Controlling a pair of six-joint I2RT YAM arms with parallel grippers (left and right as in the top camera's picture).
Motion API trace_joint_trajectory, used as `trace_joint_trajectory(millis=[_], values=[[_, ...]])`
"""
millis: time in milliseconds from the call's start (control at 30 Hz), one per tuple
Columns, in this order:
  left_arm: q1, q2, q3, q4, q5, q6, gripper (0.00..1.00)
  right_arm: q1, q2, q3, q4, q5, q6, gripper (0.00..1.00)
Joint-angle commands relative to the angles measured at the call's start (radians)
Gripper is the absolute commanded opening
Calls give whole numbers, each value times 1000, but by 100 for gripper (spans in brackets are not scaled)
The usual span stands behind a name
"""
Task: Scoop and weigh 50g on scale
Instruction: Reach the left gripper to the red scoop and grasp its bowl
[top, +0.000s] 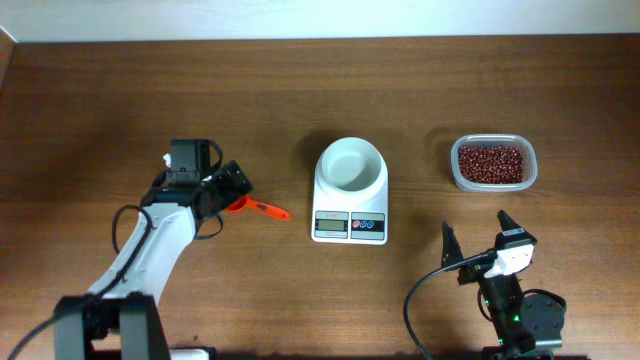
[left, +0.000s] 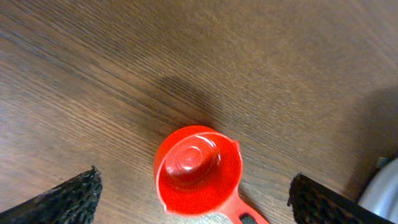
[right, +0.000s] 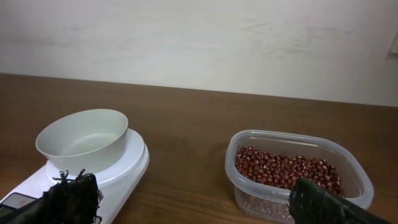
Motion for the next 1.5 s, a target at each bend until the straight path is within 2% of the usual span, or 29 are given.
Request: trace_joint_trajectory(millis=[0,67,167,200,267,400,500,567,633,700,1033,1133,1233,1467], values=[[5,47,14,16,-18,-7,90,9,-3,-5,-6,5,4,99],[5,64,14,16,-41,-7,85,9,-3,-5,-6,5,3,99],[5,89,14,27,-59,-7,83,9,-3,-5,-6,5,3,99],[5,91,14,31,-59,-7,75,9,-3,-5,-6,5,3,99],[4,95,14,39,-59,-7,66,9,-3,-5,-6,5,3,99],[4,114,13,39,-58,-7,54,9,-3,-5,-6,5,3,99],[4,151,13,46,-47,-7,53,9,-3,-5,-6,5,3,99],[4,182,13,64,-10,-7,34,9,-3,-5,-6,5,3,99],[4,192,13,68,-10,-7,24,9,-3,-5,-6,5,3,99],[4,193,13,67,-10,-7,0,9,-3,-5,-6,5,3,99],[4,193,13,59,21,-6,0,9,-3,-5,-6,5,3,99],[5,184,13,5,43,-6,0,9,-3,-5,-6,5,3,99],[5,119,13,-55,65,-6,0,9,-3,-5,-6,5,3,99],[4,-227,13,-75,111,-7,0,9,-3,-5,-6,5,3,99]])
